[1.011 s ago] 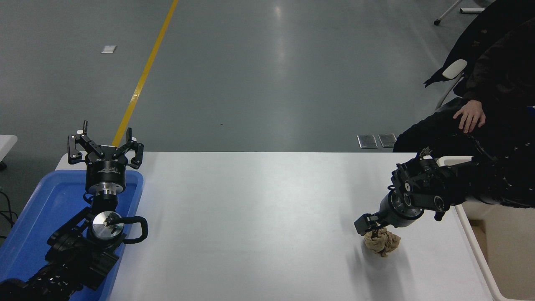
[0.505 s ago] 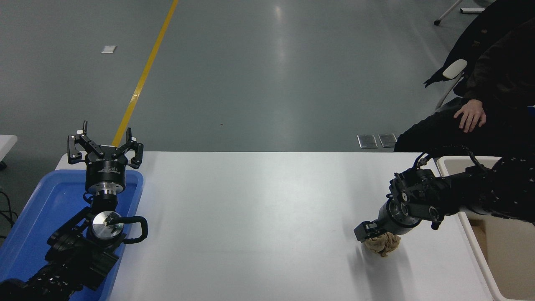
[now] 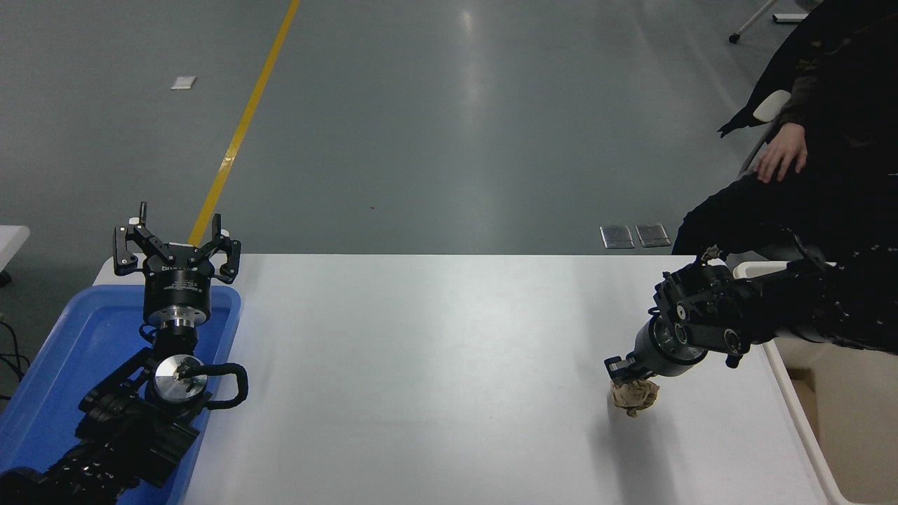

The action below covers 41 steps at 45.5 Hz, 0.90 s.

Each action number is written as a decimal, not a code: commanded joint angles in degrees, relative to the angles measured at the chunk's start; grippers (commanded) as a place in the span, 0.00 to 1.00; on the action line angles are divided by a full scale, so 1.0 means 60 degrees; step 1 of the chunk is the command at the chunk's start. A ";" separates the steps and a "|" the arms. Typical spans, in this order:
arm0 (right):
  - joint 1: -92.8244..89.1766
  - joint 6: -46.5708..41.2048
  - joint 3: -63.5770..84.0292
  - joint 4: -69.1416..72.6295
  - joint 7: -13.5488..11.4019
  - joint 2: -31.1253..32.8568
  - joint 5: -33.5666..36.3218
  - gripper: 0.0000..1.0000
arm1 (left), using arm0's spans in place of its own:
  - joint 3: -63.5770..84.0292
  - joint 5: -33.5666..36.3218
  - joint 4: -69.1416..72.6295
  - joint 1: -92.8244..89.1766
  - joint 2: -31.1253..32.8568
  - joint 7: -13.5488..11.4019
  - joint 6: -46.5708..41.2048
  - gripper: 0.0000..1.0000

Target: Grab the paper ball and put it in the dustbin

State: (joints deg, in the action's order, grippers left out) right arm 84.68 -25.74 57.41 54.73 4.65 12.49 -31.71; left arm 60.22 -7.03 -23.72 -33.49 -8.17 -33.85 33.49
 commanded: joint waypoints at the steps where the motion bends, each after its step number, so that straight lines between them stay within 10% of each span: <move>1: 0.3051 -0.0923 0.0114 0.2097 0.0002 0.1344 0.0026 0.00 | 0.0012 0.0000 -0.0001 0.0000 0.0000 0.0003 0.0000 0.99; 41: 0.6600 -0.3166 0.1198 0.2496 -0.0013 0.4039 -0.1160 0.00 | 0.0012 0.0000 -0.0001 0.0000 0.0000 -0.0012 0.0000 0.99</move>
State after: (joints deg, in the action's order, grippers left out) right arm 127.52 -44.22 62.46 76.17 4.30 31.47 -34.22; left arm 60.29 -7.03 -23.73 -33.46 -8.17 -33.84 33.49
